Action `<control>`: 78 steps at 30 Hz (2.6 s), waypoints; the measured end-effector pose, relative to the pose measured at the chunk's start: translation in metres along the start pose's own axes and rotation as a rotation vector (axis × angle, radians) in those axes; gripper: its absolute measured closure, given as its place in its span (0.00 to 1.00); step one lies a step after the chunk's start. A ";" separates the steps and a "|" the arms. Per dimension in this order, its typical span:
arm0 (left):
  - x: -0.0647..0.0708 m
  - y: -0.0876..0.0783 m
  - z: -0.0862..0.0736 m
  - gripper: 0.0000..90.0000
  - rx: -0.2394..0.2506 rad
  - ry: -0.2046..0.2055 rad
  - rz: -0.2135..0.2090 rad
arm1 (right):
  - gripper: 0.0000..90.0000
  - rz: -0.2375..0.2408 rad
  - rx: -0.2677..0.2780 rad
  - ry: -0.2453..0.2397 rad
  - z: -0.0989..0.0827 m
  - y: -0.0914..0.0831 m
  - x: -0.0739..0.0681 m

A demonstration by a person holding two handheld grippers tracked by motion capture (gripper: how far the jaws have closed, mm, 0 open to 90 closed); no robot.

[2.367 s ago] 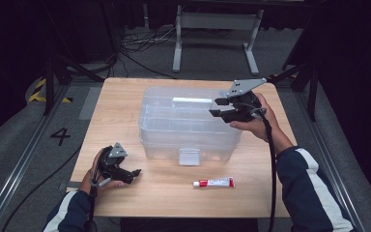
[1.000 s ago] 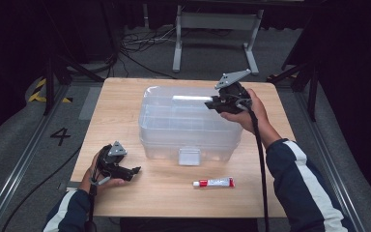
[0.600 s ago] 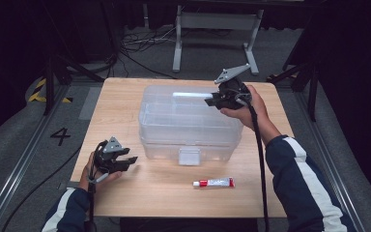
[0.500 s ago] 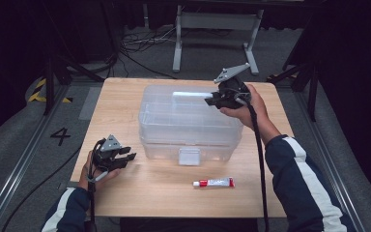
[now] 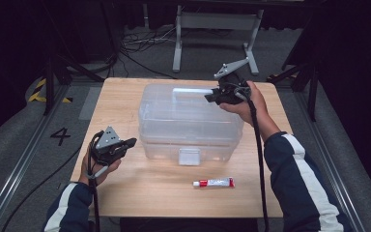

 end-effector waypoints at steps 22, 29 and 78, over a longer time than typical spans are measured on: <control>0.009 0.004 0.015 1.00 0.047 0.009 -0.009 | 0.70 -0.091 0.070 -0.031 -0.012 -0.016 0.001; 0.010 0.004 0.015 1.00 0.038 0.016 -0.006 | 0.72 -0.152 0.144 -0.006 -0.041 -0.044 0.013; 0.008 -0.004 0.047 1.00 0.110 0.031 0.010 | 0.61 -0.103 0.278 -0.069 -0.166 -0.019 0.013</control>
Point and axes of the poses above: each handheld gripper's, and its own axes: y roughly forward along the jaws, z roughly out of its top, x roughly to its right, the point moved 4 cm from there along y, roughly forward along the jaws, and after that the axes turned 6 degrees about -x, right-handed, at the moved point
